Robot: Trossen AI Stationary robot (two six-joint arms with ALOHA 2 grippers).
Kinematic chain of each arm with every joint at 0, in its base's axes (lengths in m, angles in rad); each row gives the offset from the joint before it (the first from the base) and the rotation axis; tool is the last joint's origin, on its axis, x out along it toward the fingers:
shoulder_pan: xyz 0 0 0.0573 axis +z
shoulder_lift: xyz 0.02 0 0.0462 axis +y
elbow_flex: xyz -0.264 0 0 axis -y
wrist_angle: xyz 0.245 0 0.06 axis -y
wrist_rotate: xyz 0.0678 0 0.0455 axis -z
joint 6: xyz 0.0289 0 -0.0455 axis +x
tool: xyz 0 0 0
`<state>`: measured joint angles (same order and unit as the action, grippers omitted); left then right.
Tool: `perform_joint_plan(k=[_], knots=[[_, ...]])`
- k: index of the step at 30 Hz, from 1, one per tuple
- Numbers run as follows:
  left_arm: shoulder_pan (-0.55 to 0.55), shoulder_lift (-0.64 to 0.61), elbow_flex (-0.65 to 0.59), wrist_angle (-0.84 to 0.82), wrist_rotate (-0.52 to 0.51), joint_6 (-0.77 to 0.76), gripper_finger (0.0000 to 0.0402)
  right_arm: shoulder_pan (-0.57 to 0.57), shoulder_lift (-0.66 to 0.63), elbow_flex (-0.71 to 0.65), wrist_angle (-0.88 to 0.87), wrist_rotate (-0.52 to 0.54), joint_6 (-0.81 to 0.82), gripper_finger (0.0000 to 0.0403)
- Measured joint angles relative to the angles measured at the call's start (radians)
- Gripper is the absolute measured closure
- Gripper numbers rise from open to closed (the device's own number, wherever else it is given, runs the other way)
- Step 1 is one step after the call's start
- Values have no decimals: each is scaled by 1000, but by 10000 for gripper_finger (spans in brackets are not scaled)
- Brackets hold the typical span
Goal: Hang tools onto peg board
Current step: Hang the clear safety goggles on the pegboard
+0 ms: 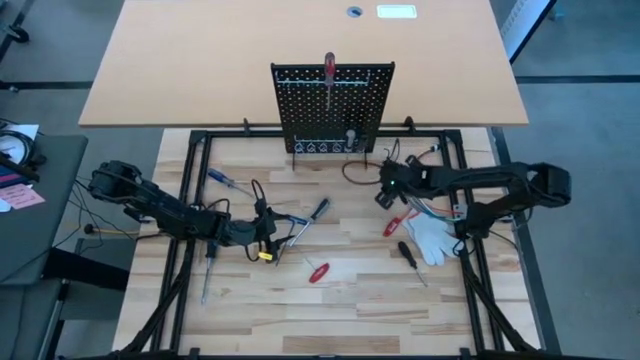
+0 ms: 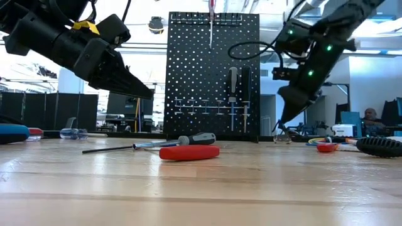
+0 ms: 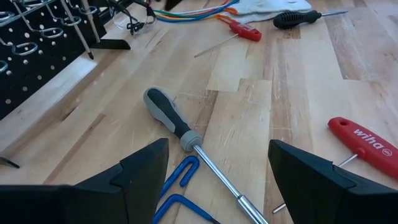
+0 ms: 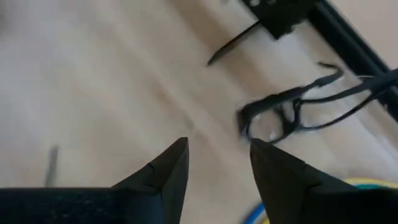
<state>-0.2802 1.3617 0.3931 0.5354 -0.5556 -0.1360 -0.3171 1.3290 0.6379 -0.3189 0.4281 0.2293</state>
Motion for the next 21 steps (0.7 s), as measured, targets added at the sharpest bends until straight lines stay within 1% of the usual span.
perform_joint_plan(k=[5,7,11,13,21], knots=[[0,0,0,0,0,0,131,-111,2,-45,99,2,-25,244],[0,0,0,0,0,0,131,-139,2,-56,153,-19,-30,247],[0,0,0,0,0,0,131,-185,2,-91,265,-169,-56,248],[0,0,0,0,0,0,131,-202,2,-104,311,-222,-55,248],[0,0,0,1,0,0,131,-216,2,-106,345,-249,-91,248]])
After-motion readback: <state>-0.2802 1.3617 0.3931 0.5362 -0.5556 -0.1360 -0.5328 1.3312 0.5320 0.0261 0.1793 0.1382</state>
